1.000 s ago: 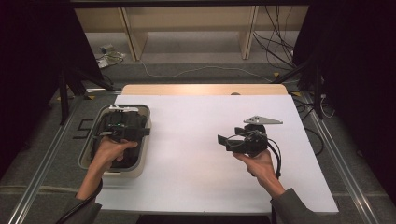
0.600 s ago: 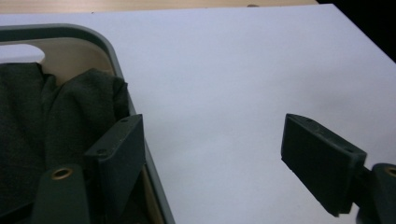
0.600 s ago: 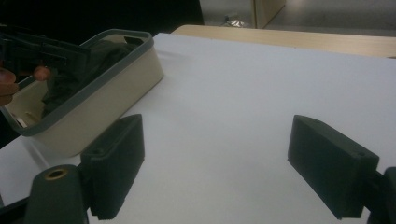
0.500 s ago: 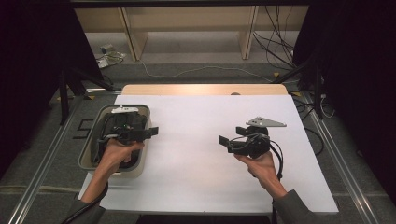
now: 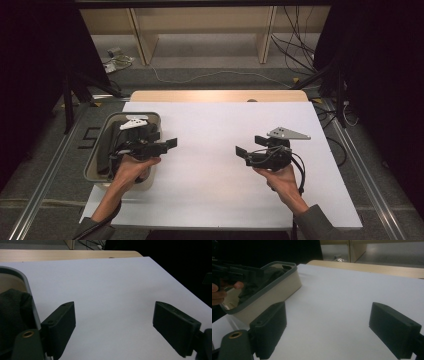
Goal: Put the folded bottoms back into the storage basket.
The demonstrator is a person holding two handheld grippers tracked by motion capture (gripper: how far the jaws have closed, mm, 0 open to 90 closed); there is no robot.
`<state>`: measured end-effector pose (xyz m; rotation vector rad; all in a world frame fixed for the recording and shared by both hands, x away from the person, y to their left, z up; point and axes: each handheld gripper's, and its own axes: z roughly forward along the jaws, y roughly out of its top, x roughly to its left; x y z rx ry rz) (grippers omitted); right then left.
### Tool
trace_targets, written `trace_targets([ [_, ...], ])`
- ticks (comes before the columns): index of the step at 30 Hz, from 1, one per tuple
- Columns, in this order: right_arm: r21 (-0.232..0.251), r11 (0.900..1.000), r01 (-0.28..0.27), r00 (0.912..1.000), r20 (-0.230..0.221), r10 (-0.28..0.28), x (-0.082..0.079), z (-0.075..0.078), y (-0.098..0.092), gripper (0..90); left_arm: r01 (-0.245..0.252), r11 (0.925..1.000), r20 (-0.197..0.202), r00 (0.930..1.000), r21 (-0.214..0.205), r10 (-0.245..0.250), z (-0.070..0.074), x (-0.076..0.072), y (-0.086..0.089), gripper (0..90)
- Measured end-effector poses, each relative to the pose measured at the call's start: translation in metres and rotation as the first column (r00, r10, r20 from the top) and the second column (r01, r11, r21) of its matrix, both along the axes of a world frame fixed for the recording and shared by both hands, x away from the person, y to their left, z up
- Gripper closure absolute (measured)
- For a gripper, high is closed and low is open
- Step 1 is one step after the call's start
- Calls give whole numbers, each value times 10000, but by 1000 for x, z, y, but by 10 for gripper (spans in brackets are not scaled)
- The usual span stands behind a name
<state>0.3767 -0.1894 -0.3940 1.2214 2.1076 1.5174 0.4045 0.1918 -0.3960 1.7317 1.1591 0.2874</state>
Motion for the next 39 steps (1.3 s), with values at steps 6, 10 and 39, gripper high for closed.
trace_targets([
  [6,5,10000,-91,9999,51,91,-2,-1,-1,152,167,9989,222,9996,-432,-158,-4,-6,-9,183],
  [10,24,10000,-89,9999,120,88,-4,-1,-3,152,302,9982,276,9992,-524,-287,-7,-10,-15,182],
  [39,212,9996,-208,9949,991,186,-28,-9,-19,152,1669,9844,1726,9727,-553,-1552,-26,-43,-34,170],
])
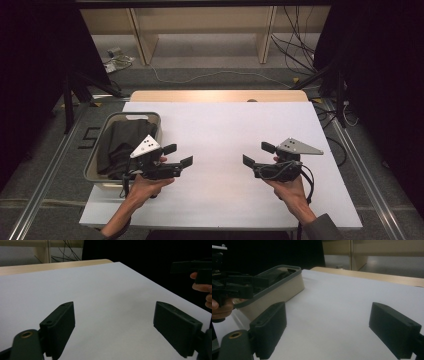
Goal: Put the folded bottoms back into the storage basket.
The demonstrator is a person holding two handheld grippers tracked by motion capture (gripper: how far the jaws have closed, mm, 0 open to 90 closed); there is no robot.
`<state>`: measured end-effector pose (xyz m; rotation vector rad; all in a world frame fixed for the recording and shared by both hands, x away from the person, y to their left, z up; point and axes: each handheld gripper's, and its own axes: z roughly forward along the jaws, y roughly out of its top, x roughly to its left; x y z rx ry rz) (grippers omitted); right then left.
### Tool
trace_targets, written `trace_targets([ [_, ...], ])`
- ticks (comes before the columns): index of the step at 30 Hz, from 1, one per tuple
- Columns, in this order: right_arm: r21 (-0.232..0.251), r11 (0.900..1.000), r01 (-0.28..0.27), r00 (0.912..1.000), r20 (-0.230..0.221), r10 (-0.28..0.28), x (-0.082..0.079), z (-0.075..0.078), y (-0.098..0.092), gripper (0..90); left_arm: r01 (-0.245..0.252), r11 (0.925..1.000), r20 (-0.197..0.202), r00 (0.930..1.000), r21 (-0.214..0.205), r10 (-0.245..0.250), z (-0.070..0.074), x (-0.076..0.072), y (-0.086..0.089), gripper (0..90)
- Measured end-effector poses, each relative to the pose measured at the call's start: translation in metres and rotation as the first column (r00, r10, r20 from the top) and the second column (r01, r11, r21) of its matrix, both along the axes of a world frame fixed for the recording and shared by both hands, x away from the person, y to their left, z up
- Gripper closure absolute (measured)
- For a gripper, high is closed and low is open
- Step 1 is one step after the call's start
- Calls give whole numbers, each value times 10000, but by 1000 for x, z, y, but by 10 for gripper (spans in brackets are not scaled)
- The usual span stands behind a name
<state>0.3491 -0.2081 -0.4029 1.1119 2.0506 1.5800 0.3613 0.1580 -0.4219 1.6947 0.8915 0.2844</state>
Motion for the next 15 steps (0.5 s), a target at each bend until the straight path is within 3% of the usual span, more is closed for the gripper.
trace_targets([
  [1,-81,10000,-12,10000,32,12,-2,-1,0,151,289,9995,17,9996,89,-290,-1,-2,-2,167],
  [5,-148,9998,-114,9998,186,117,-8,-3,-2,149,532,9981,233,9983,309,-540,-4,-6,-3,165],
  [15,-463,9989,-3,9994,359,19,-19,-8,-8,153,428,9988,668,9968,229,-442,-2,-16,5,161],
])
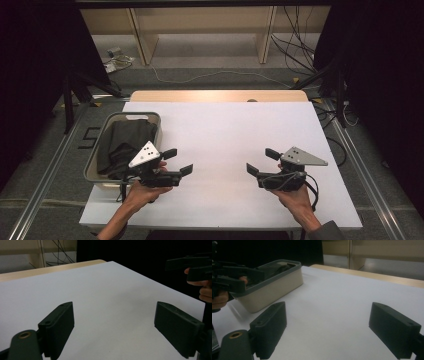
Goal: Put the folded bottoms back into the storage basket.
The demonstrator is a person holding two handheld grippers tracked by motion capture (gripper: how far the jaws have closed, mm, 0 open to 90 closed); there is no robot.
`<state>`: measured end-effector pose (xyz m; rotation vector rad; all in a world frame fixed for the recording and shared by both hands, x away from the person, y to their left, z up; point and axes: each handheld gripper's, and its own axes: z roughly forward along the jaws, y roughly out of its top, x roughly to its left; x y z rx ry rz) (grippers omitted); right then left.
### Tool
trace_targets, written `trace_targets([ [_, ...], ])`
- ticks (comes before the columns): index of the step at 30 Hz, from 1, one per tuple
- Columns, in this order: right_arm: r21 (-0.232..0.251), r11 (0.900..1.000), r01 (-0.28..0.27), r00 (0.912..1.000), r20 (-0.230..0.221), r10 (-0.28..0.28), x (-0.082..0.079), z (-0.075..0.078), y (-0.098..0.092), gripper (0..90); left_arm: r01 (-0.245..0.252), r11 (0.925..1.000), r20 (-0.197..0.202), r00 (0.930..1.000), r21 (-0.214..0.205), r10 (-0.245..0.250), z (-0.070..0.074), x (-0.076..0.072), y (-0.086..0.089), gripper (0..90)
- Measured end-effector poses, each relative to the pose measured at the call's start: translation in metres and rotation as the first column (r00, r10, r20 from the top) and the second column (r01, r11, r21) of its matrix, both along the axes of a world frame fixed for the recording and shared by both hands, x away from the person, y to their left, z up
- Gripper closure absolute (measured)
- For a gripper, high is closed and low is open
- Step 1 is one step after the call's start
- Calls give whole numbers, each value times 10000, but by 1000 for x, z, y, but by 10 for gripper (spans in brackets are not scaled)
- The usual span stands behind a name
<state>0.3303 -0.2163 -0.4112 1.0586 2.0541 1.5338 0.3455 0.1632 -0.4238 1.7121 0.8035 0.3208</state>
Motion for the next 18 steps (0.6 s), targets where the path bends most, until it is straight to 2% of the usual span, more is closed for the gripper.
trace_targets([
  [4,-12,10000,-35,9998,175,35,-4,-2,-1,152,-106,9999,171,9998,-30,107,1,-4,4,160],
  [8,11,10000,-24,9994,349,23,-7,-3,-1,152,-28,9999,233,9997,117,26,0,-7,6,158],
  [10,10,10000,-39,9994,341,39,-8,-3,-1,152,-6,10000,330,9995,89,3,1,-9,6,158],
  [11,12,10000,-54,9995,322,53,-9,-4,-1,152,5,10000,538,9986,7,-6,2,-12,6,158],
  [13,17,10000,-63,9995,296,63,-10,-5,-2,152,7,10000,595,9982,-15,-7,2,-13,6,157],
  [18,-9,10000,-55,9995,314,55,-14,-9,-3,152,43,9999,857,9963,129,-54,2,-19,6,152],
])
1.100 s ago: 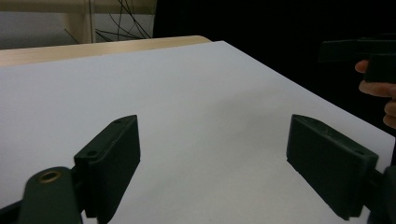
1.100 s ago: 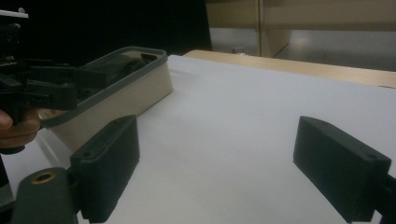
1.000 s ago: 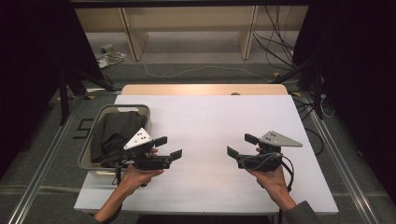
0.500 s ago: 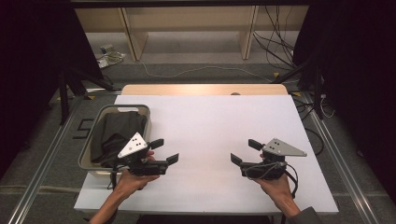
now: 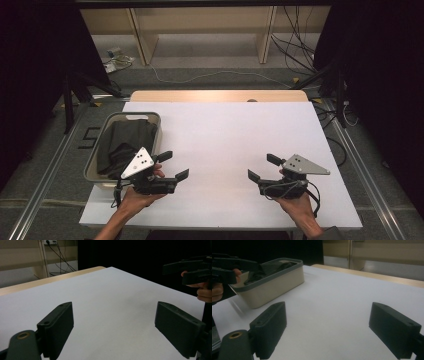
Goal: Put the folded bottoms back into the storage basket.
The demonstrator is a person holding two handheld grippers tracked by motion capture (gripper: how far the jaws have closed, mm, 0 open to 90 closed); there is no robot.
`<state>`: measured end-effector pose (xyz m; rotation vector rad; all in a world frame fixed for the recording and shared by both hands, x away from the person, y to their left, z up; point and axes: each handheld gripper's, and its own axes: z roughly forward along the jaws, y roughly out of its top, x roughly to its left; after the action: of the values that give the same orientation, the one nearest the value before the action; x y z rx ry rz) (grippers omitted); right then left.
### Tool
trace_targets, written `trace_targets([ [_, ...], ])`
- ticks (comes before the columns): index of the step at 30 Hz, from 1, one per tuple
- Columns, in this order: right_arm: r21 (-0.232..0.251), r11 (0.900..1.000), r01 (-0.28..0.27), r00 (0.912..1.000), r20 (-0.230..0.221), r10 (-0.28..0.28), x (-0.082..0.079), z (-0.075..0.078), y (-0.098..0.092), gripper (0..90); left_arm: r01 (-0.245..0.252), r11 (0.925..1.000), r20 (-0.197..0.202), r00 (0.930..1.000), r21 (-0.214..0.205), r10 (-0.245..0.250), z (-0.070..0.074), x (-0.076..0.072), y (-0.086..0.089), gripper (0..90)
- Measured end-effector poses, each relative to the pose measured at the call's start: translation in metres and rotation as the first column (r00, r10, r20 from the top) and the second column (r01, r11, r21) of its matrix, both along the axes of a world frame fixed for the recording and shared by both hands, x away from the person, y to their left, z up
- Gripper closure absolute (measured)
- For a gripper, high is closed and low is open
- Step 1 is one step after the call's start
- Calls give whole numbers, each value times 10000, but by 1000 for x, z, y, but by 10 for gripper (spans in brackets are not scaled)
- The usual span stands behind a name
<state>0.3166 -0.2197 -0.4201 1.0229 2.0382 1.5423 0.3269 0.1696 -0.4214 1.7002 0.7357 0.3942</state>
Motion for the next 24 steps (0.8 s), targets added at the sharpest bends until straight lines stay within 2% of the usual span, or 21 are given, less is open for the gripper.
trace_targets([
  [3,14,10000,43,10000,73,-43,-2,-1,-1,152,61,9999,-71,10000,110,-60,-1,-1,1,152],
  [4,3,10000,47,10000,59,-47,-3,-1,-3,152,48,9994,69,10000,353,-50,-2,-3,1,152],
  [14,52,9992,408,9992,-36,-408,-12,-4,-14,151,135,9984,225,9996,556,-147,-4,-10,2,130],
  [19,-11,9986,536,9986,1,-536,-16,-4,-18,152,72,9988,67,9999,482,-75,-6,-11,4,125],
  [24,-96,9977,664,9976,-184,-666,-18,-6,-22,152,-51,9998,-14,10000,169,51,-5,-14,8,123],
])
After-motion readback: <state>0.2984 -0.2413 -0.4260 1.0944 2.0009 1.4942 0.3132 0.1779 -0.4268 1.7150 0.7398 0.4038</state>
